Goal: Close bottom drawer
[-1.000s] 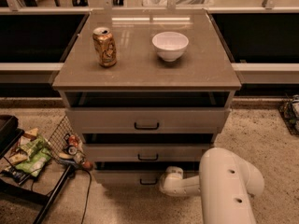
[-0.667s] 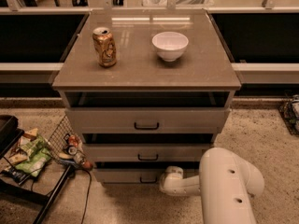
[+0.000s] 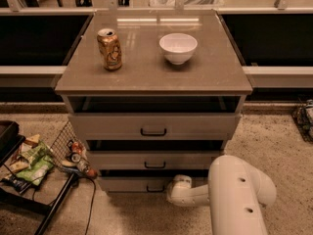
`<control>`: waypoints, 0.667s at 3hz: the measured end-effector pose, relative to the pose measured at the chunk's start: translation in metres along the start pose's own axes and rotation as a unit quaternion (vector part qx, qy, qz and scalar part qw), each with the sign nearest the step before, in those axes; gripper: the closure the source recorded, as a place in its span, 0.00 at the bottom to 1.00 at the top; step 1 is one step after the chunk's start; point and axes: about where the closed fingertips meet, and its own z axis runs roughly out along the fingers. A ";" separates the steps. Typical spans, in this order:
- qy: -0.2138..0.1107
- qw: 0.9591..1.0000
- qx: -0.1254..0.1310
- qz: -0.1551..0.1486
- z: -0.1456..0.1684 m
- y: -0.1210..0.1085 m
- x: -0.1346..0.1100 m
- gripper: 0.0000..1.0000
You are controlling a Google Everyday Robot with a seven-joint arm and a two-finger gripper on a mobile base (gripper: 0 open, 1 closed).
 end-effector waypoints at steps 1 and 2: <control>0.000 1.000 -0.001 0.000 0.001 0.001 0.000 0.12; 0.000 1.000 -0.002 0.000 0.001 0.003 0.000 0.14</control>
Offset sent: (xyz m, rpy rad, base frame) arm -0.0010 0.0005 -0.0010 0.0002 0.0017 0.0007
